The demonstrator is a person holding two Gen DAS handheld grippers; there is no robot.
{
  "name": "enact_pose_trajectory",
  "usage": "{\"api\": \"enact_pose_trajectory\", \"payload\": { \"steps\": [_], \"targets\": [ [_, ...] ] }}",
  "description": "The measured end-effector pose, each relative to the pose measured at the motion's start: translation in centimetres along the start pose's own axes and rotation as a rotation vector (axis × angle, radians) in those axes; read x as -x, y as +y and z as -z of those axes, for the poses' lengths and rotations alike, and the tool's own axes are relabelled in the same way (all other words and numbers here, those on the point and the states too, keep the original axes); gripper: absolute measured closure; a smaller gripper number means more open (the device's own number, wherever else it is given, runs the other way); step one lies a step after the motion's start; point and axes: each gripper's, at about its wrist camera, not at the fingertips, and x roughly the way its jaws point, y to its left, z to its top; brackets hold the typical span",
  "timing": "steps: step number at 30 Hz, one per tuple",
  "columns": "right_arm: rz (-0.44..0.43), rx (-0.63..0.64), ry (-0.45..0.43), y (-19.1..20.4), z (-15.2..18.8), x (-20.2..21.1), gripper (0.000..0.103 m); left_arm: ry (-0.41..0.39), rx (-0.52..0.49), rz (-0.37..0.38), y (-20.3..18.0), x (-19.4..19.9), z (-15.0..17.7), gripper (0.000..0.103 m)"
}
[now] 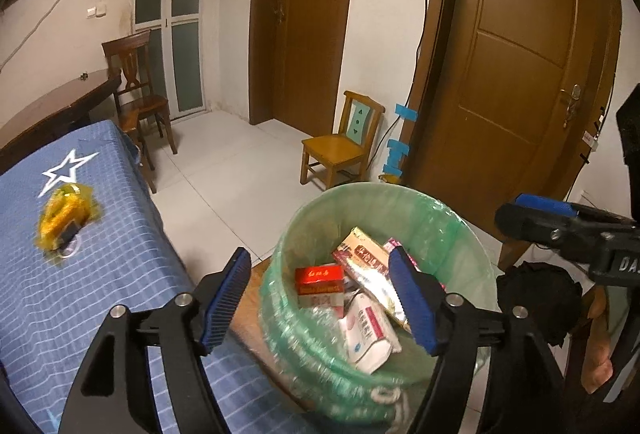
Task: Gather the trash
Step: 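Move both open grippers back toward the items on the table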
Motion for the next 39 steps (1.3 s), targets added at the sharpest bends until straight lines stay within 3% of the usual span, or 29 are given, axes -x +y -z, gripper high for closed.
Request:
{"api": "enact_pose_trajectory", "payload": {
  "steps": [7, 12, 26, 29, 34, 39],
  "targets": [
    [-0.060, 0.074, -0.122, 5.3, 2.3, 3.5, 0.018, -0.011, -0.017, -0.025, 2.8, 5.8, 3.1, 0.026],
    [-0.124, 0.162, -0.108, 10.2, 5.3, 3.1, 0.014, -0.008, 0.023, -0.067, 7.7, 10.6, 6.5, 0.026],
    [-0.267, 0.238, 0.060, 18.7, 10.2, -0.9, 0.014, -0.036, 0.301, -0.402, 32.0, 28.0, 17.4, 0.026],
    [-0.278, 0.258, 0.085, 20.6, 11.0, -1.6, 0.014, 0.000, 0.317, -0.402, 36.6, 29.3, 18.5, 0.028],
    [-0.290, 0.295, 0.103, 23.2, 11.8, -2.2, 0.014, 0.074, 0.231, -0.366, 40.5, 28.3, 19.1, 0.033],
    [-0.291, 0.308, 0.120, 24.6, 11.8, -3.2, 0.014, 0.117, 0.183, -0.324, 42.1, 25.8, 18.3, 0.051]
  ]
}}
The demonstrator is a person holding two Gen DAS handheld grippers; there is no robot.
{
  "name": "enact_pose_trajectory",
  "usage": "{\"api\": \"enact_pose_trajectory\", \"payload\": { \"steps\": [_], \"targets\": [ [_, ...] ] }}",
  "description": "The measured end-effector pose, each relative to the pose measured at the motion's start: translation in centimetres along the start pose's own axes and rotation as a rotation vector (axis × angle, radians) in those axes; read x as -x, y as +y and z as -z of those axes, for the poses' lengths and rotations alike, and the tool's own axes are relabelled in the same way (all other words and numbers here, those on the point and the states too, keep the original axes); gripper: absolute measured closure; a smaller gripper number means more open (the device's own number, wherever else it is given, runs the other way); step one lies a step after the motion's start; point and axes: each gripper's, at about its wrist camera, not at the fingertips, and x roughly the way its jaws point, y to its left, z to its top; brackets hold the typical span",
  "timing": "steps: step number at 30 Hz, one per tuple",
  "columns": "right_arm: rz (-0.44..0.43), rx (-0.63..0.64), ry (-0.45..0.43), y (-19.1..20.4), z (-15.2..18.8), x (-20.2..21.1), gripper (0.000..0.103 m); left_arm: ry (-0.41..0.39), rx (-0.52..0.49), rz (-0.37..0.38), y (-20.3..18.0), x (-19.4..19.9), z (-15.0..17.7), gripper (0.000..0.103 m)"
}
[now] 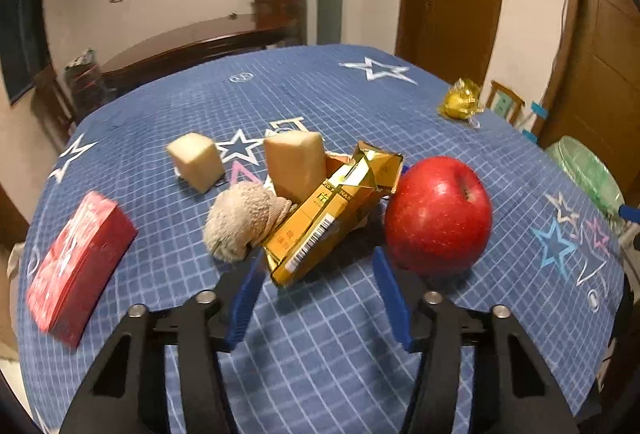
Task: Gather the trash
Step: 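Move both open grippers back toward the items on the table, then grasp the gold cigarette pack with the left gripper while the right grasps the beige sponge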
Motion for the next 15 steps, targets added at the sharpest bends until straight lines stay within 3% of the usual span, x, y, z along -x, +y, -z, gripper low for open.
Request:
{"api": "enact_pose_trajectory", "payload": {
  "steps": [5, 8, 11, 15],
  "targets": [
    [-0.006, 0.020, 0.012, 1.4, -0.6, -1.2, 0.014, 0.034, -0.035, 0.005, 0.1, -2.0, -0.3, 0.062],
    [-0.015, 0.040, 0.019, 2.3, -1.0, -1.8, 0.014, 0.044, -0.027, 0.044, -0.2, -2.6, -0.5, 0.086],
    [-0.030, 0.062, 0.021, 3.4, -1.7, -2.5, 0.014, 0.033, -0.018, 0.074, -0.6, -2.1, -0.3, 0.092],
    [-0.067, 0.103, 0.025, 5.3, -2.7, -3.5, 0.014, 0.027, -0.014, 0.053, -1.5, -1.0, 0.4, 0.092]
  ]
}}
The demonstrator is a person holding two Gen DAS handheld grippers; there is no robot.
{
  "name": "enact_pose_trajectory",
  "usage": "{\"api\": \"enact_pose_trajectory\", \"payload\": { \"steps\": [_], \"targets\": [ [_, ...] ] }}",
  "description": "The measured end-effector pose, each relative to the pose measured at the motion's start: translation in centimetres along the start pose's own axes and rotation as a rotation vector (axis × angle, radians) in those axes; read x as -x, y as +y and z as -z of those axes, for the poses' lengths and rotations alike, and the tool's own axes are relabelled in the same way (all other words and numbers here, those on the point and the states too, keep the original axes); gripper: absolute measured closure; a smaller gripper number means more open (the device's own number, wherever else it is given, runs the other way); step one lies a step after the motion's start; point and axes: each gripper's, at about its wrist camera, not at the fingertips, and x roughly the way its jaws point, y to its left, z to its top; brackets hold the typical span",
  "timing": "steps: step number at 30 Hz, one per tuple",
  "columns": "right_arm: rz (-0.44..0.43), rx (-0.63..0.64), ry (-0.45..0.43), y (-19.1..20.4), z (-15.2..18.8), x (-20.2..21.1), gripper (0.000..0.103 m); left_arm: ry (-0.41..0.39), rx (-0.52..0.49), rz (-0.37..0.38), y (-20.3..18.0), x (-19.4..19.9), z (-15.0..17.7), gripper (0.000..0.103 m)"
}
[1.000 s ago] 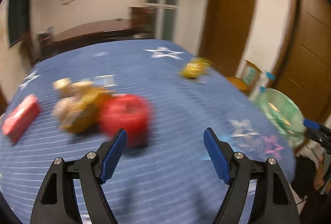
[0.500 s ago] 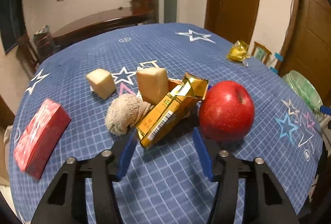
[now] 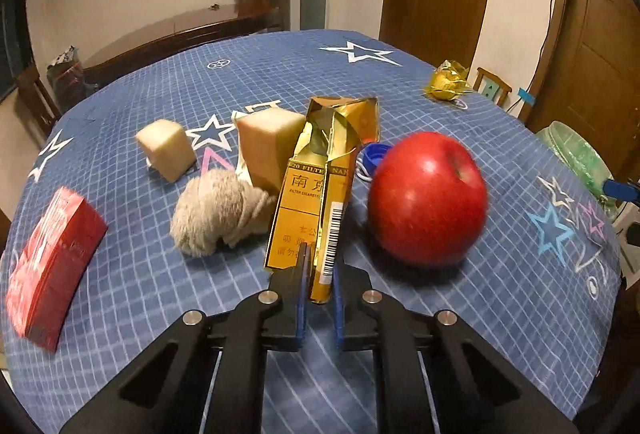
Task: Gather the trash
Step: 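Grasp the gold cigarette pack with the left gripper while the right grasps the beige sponge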
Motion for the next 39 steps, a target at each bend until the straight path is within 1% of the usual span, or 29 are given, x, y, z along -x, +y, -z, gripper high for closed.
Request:
{"api": "enact_pose_trajectory", "payload": {
  "steps": [3, 4, 6, 8, 10, 11, 12, 13, 14, 15, 18, 23, 24, 25, 26, 27, 28, 30, 31, 32, 33, 36, 39],
  "targets": [
    [-0.021, 0.014, 0.005, 1.1, -0.7, -0.8, 0.014, -0.009, 0.046, 0.017, 0.4, 2.3, 1.3, 0.092],
    [-0.030, 0.021, 0.007, 1.6, -0.8, -1.1, 0.014, -0.009, 0.077, 0.037, 0.9, 3.4, 2.1, 0.092],
    [-0.047, 0.040, 0.015, 2.5, -0.9, -1.6, 0.014, -0.008, 0.109, 0.044, 1.8, 5.1, 3.9, 0.092],
    [-0.057, 0.048, 0.026, 3.1, -0.9, -2.2, 0.014, 0.001, 0.134, 0.035, 2.5, 6.6, 5.5, 0.092],
    [-0.073, 0.048, 0.039, 3.6, -1.1, -3.0, 0.014, 0.003, 0.145, -0.002, 3.2, 7.7, 6.6, 0.092],
    [-0.081, 0.046, 0.041, 3.8, -1.3, -3.3, 0.014, 0.011, 0.152, -0.019, 3.4, 7.9, 6.9, 0.090],
    [-0.090, 0.049, 0.041, 4.2, -1.5, -3.5, 0.014, 0.020, 0.158, -0.027, 3.8, 8.0, 7.3, 0.077],
    [-0.095, 0.052, 0.040, 4.3, -1.7, -3.6, 0.014, 0.022, 0.166, -0.037, 3.9, 8.1, 7.5, 0.066],
    [-0.103, 0.058, 0.036, 4.7, -1.9, -3.6, 0.014, 0.014, 0.172, -0.051, 3.7, 8.2, 7.5, 0.049],
    [-0.109, 0.062, 0.034, 5.1, -2.1, -3.7, 0.014, 0.005, 0.176, -0.070, 3.8, 8.5, 7.7, 0.044],
    [-0.122, 0.073, 0.031, 5.6, -2.5, -3.9, 0.014, -0.016, 0.129, -0.148, 2.5, 8.5, 7.2, 0.044],
    [-0.149, 0.083, 0.041, 6.2, -3.5, -4.9, 0.014, 0.007, 0.125, -0.153, 2.3, 6.9, 5.9, 0.044],
    [-0.151, 0.103, 0.039, 6.6, -4.1, -5.1, 0.014, 0.014, 0.130, -0.146, 2.4, 6.5, 5.7, 0.050],
    [-0.155, 0.119, 0.037, 7.0, -4.5, -5.2, 0.014, 0.028, 0.135, -0.135, 2.5, 6.0, 5.5, 0.058],
    [-0.159, 0.145, 0.033, 7.4, -5.2, -5.4, 0.014, 0.045, 0.140, -0.137, 2.5, 5.5, 5.5, 0.064],
    [-0.159, 0.170, 0.030, 7.9, -5.9, -5.6, 0.017, 0.051, 0.139, -0.145, 2.5, 5.2, 5.5, 0.067],
    [-0.161, 0.190, 0.031, 8.2, -6.5, -5.8, 0.019, 0.052, 0.136, -0.148, 2.4, 5.0, 5.5, 0.067],
    [-0.174, 0.222, 0.040, 8.8, -7.7, -6.5, 0.029, 0.050, 0.152, -0.133, 2.6, 5.1, 5.6, 0.069],
    [-0.183, 0.236, 0.049, 9.2, -8.5, -7.1, 0.032, 0.048, 0.164, -0.126, 2.9, 5.1, 5.7, 0.069],
    [-0.195, 0.251, 0.062, 9.7, -9.3, -7.8, 0.038, 0.047, 0.175, -0.121, 3.2, 5.1, 5.8, 0.069],
    [-0.206, 0.265, 0.075, 10.2, -10.0, -8.6, 0.041, 0.046, 0.186, -0.115, 3.6, 5.1, 5.9, 0.069],
    [-0.223, 0.298, 0.111, 11.5, -11.5, -10.9, 0.042, 0.037, 0.228, -0.090, 4.7, 5.2, 6.1, 0.069],
    [-0.216, 0.335, 0.156, 13.4, -13.2, -13.9, 0.042, 0.027, 0.256, -0.065, 5.4, 5.1, 6.2, 0.069]
  ]
}}
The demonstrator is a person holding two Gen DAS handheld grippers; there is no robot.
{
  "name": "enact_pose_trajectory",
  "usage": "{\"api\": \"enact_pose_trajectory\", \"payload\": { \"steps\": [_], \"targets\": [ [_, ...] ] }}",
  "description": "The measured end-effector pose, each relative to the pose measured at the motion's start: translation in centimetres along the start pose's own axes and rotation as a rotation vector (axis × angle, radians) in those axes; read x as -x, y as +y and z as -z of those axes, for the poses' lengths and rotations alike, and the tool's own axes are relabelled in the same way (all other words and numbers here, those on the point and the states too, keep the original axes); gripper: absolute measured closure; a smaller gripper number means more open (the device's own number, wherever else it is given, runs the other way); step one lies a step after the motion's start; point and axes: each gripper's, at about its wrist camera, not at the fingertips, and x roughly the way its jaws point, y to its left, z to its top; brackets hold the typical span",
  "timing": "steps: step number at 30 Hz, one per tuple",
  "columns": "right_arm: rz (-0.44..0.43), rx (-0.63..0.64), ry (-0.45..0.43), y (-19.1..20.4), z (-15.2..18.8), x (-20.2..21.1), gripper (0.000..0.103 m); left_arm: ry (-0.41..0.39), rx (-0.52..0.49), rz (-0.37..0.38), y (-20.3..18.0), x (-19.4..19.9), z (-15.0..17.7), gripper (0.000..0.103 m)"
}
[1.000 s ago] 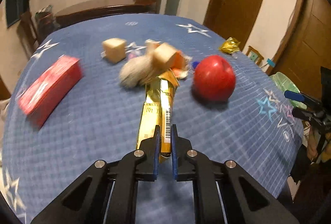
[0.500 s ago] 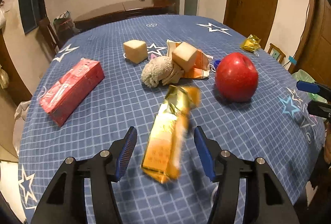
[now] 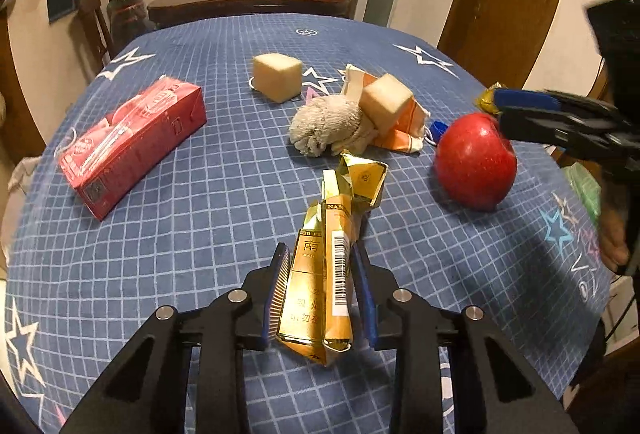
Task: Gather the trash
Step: 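Grasp the gold cigarette pack with the left gripper while the right grasps the beige sponge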
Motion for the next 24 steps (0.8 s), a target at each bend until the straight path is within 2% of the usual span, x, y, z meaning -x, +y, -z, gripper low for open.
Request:
{"api": "enact_pose_trajectory", "payload": {
  "steps": [4, 9, 10, 12, 14, 19, 24],
  "targets": [
    [0.027, 0.044, 0.063, 1.1, -2.2, -2.8, 0.042, -0.007, 0.011, 0.010, 0.1, 0.0, 0.0, 0.069],
    [0.087, 0.059, 0.147, 1.4, -3.3, -6.2, 0.044, -0.009, 0.021, 0.021, 0.2, -0.1, 0.0, 0.069],
    [0.098, 0.055, 0.164, 1.2, -3.4, -6.8, 0.046, -0.010, 0.021, 0.022, 0.2, -0.1, 0.0, 0.069],
    [0.099, 0.044, 0.186, 0.9, -3.5, -7.5, 0.059, -0.012, 0.017, 0.019, 0.2, -0.1, 0.1, 0.069],
    [0.103, 0.038, 0.191, 0.8, -3.5, -7.7, 0.067, -0.017, 0.018, 0.016, 0.2, -0.1, 0.1, 0.070],
    [0.107, 0.030, 0.095, 1.2, -3.2, -5.1, 0.071, -0.060, 0.039, -0.019, -0.3, 0.5, 0.6, 0.074],
    [0.121, -0.009, -0.066, 1.9, -1.5, 1.2, 0.071, -0.161, 0.080, -0.045, -0.6, 3.2, 0.7, 0.074]
  ]
}}
